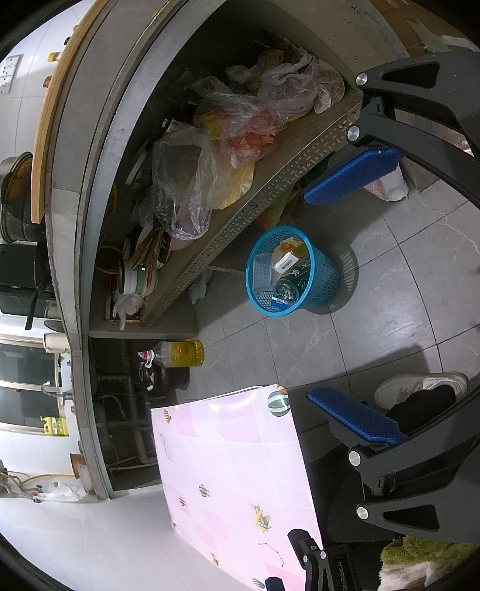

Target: Collect trash

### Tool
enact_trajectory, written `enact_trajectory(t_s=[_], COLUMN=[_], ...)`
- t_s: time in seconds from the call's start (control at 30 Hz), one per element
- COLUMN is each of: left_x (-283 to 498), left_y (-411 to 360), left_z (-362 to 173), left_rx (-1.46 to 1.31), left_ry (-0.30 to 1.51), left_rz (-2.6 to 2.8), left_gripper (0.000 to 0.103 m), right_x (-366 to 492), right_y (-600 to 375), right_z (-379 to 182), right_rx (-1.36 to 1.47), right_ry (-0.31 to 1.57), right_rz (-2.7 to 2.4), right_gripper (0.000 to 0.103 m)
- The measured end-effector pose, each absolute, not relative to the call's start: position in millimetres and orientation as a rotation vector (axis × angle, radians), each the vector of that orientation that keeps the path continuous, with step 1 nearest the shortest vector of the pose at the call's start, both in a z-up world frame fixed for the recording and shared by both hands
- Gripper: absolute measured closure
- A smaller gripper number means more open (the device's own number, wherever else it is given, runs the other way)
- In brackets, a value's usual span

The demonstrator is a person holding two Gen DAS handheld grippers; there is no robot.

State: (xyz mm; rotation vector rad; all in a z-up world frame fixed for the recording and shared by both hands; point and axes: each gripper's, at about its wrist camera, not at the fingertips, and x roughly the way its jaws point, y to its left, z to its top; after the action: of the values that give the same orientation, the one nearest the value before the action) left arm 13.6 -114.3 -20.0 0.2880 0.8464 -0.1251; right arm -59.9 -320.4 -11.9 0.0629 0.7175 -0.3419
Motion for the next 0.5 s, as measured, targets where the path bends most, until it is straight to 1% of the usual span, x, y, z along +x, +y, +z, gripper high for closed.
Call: enact_trajectory(t_s=[0.5], left_x=[13.1], left_y=[-115.0], left_z=[-20.1], left_rx=[0.288], left_ry=[0.846], left_rz=[-0.126], left_gripper=[0.009], right_x=[-59.8], right_y=[-320.9], right_z=[-11.8], right_rx=[0.062], right_ry=[0.717], right_rz=[-0.342], right_gripper=[0.007])
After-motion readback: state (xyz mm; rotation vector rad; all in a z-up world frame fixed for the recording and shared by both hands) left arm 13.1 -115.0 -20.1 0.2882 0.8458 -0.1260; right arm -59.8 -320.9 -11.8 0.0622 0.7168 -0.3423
